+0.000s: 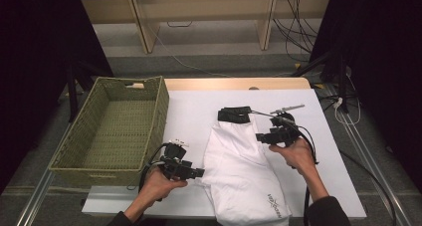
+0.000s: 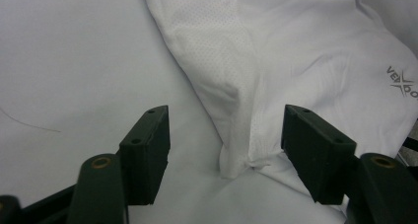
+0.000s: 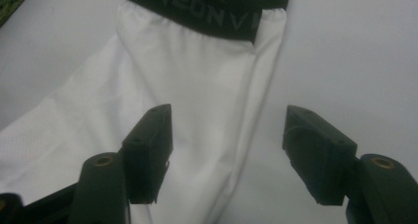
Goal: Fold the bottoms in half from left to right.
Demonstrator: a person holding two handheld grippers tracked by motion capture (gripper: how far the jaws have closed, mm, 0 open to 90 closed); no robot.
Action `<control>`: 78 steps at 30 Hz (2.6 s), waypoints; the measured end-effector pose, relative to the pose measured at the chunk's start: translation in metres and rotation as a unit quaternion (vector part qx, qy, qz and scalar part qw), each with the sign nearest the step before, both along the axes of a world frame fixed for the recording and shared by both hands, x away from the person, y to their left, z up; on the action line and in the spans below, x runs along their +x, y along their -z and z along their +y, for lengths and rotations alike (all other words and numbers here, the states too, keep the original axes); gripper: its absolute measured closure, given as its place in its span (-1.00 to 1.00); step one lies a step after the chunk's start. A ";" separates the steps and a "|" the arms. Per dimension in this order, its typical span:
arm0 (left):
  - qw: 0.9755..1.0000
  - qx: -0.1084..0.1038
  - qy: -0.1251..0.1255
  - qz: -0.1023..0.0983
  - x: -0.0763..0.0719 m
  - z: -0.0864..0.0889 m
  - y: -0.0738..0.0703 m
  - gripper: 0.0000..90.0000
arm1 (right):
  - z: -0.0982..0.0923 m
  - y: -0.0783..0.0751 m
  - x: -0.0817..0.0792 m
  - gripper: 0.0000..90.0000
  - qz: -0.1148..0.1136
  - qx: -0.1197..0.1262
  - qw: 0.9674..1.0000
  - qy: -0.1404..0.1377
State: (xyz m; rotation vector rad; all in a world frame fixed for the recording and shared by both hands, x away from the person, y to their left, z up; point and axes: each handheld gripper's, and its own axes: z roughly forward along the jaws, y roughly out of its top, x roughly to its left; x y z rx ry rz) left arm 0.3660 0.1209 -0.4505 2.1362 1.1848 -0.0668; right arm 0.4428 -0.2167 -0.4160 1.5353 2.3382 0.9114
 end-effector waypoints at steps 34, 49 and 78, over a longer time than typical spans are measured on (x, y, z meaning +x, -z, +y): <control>1.000 0.005 0.001 -0.010 0.000 -0.001 -0.003 -0.35 | 0.032 0.027 0.112 0.91 -0.003 -0.073 0.995 0.067; 0.999 -0.013 0.000 -0.030 0.002 -0.002 -0.007 -0.05 | 0.029 0.022 0.108 0.38 -0.010 -0.092 0.994 0.061; 0.999 0.032 0.039 -0.017 0.005 -0.012 0.010 0.79 | 0.007 0.030 -0.037 0.51 0.047 -0.090 0.995 -0.012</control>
